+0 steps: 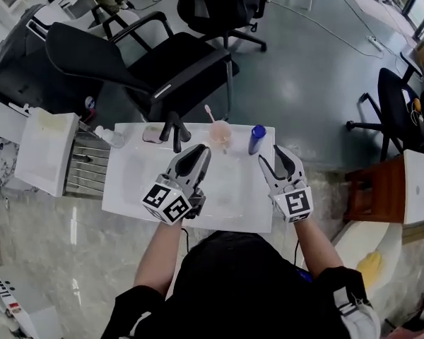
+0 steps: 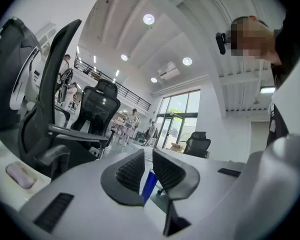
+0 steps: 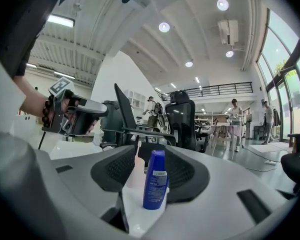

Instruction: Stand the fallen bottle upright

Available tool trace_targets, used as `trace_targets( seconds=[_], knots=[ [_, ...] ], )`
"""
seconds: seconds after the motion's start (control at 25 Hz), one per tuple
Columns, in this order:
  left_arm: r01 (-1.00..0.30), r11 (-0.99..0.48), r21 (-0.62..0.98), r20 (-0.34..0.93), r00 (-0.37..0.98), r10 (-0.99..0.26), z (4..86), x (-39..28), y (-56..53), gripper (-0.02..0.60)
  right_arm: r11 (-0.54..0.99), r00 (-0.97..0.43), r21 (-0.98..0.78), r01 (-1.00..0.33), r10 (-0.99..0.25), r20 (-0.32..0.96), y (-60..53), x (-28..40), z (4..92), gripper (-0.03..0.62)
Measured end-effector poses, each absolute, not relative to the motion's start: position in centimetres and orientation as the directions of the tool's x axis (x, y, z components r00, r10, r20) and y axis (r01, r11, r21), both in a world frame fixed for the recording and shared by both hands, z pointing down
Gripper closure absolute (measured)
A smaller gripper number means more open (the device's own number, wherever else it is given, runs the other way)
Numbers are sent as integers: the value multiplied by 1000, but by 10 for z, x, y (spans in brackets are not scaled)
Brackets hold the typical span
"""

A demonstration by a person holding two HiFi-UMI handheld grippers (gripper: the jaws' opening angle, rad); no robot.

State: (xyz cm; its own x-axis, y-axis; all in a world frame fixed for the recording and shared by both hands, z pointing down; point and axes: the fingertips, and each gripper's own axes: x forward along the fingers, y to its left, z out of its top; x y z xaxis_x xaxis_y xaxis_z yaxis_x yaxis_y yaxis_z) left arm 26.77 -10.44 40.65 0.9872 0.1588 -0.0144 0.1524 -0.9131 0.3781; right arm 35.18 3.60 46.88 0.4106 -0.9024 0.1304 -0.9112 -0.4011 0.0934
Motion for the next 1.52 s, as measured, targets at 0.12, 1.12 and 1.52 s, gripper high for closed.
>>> trace_targets(
  seconds=[0.12, 1.12, 1.52],
  knots=[
    [186, -928, 322, -19, 982, 190, 396, 257, -118, 520, -454, 461, 85, -887, -881, 101, 25, 343, 455, 420],
    [65, -979, 192, -19, 998, 62, 405, 196, -214, 557, -574, 571, -34, -818, -819, 59, -13, 296, 431, 562],
    [73, -975, 212, -18, 997, 71, 406, 196, -208, 557, -553, 551, -45, -832, -833, 51, -20, 295, 427, 563]
  ],
)
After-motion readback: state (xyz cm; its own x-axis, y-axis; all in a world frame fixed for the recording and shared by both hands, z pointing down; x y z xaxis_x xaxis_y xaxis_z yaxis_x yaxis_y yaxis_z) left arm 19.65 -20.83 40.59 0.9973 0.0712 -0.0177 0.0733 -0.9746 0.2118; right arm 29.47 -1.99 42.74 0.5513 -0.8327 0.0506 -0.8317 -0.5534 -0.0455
